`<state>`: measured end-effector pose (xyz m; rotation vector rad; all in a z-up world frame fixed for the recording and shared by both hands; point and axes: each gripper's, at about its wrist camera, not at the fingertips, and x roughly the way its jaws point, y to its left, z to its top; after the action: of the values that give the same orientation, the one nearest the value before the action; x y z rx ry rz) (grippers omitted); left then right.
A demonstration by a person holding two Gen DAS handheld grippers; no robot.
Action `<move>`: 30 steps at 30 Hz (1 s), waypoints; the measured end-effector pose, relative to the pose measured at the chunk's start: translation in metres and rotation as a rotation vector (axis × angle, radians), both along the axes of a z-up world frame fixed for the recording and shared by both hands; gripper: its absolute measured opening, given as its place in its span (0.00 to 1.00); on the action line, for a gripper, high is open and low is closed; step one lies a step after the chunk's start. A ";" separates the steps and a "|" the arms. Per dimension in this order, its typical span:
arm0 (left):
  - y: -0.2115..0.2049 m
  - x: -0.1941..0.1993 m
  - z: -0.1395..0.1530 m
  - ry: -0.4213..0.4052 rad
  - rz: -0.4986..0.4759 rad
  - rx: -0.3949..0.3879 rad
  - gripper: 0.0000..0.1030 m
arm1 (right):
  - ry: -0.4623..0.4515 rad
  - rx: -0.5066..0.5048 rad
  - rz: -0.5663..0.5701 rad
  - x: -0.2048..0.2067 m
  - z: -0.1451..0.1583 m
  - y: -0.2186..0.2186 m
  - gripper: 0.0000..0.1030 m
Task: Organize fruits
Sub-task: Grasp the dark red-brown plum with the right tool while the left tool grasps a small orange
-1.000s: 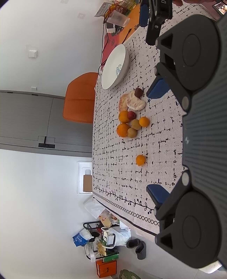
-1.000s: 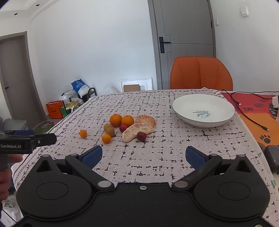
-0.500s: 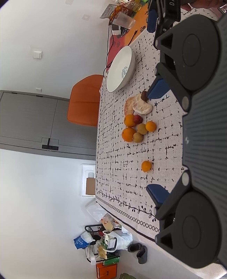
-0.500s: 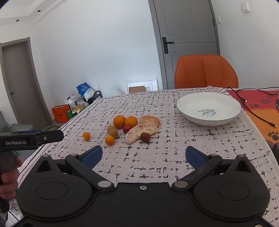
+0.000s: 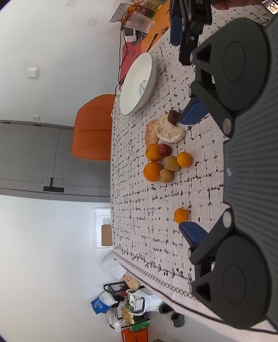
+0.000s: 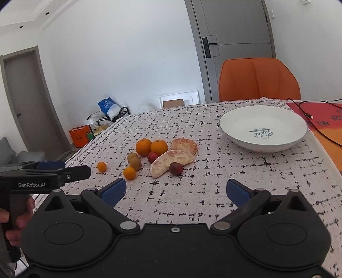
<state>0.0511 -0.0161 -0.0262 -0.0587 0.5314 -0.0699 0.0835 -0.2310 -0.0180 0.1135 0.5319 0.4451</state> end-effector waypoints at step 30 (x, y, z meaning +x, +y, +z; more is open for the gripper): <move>-0.007 0.083 -0.039 0.205 -0.086 -0.046 0.32 | 0.126 -0.007 0.092 0.076 -0.033 0.026 0.62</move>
<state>0.1342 -0.0233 -0.0648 -0.0888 0.7374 -0.1617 0.1595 -0.2048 -0.0508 0.1108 0.6642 0.5276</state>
